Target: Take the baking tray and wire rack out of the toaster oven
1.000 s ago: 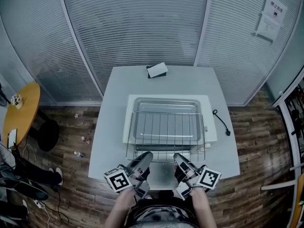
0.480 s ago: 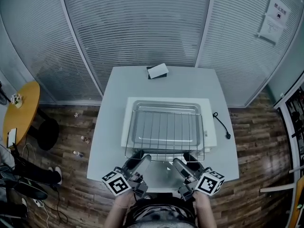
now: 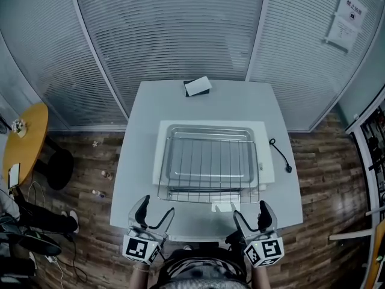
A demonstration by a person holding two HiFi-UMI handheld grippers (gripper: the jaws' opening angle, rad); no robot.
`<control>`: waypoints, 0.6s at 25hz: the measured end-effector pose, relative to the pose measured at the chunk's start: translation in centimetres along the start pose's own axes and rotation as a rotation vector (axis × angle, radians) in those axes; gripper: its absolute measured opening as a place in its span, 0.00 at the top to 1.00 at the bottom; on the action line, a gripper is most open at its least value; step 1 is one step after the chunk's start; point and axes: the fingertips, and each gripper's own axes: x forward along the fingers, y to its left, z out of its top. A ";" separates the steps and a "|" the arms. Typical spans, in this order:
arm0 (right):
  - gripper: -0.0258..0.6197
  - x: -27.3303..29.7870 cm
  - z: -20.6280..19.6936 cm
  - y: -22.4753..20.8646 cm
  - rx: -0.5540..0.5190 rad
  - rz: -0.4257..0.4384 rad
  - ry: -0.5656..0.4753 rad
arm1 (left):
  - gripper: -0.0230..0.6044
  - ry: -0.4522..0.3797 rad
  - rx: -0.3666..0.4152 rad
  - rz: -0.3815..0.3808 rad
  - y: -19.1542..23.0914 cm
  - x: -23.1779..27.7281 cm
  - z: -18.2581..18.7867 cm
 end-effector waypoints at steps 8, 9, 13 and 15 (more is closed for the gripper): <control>0.38 2.3 1.4 0.4 -0.074 0.038 -0.010 | 0.40 0.024 0.060 -0.040 -0.8 2.4 0.5; 0.38 2.5 1.5 0.3 -0.075 0.042 -0.009 | 0.40 0.024 0.054 -0.044 -0.9 2.7 0.4; 0.38 3.5 1.8 -0.2 -0.085 0.055 0.005 | 0.40 0.018 0.035 -0.051 -1.0 3.8 0.5; 0.38 4.1 2.1 -0.4 -0.090 0.062 0.014 | 0.40 0.015 0.033 -0.047 -0.8 4.3 0.6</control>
